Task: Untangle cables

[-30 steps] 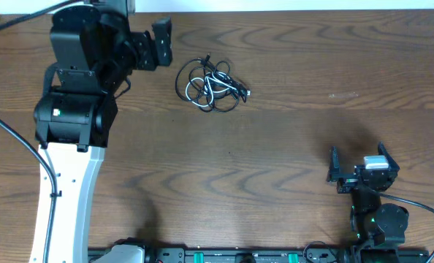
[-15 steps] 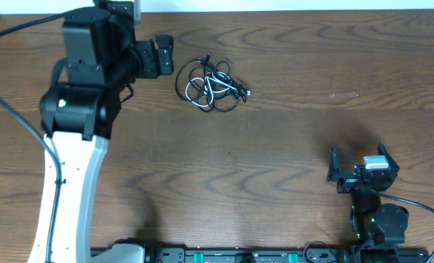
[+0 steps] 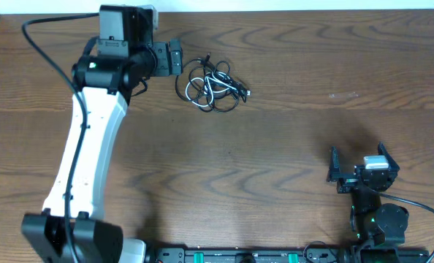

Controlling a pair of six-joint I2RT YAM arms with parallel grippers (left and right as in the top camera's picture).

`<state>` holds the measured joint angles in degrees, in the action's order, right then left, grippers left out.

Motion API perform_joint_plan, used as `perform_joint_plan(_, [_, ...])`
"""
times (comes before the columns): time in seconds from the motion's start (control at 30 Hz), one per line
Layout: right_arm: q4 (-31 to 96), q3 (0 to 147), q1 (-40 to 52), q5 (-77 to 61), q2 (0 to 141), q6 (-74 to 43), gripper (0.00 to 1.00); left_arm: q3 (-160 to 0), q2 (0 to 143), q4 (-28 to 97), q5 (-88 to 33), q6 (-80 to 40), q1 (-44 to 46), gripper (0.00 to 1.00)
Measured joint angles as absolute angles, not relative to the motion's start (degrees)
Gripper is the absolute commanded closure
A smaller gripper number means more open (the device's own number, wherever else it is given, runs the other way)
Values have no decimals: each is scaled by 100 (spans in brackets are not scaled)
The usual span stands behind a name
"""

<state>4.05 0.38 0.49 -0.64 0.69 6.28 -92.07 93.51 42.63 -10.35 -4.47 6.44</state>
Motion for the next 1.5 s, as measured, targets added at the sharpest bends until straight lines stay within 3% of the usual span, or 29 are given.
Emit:
perform_joint_plan(0.6, [405,38,49,-64,69,626,1,-9207,10954,4368,-1035,-1334,650,0])
perform_joint_plan(0.73, [405,38,49,-64,69,628,1,-9207,11229,4311,-1037,-1372,666,4])
perform_joint_plan(1.37, [405,38,49,-64,69,628,1,-9207,12064,3006,-1037,-1367,755,4])
perform_joint_plan(1.5, [405,38,49,-64,69,628,1,-9207,12379,2932,-1037,-1378,755,17])
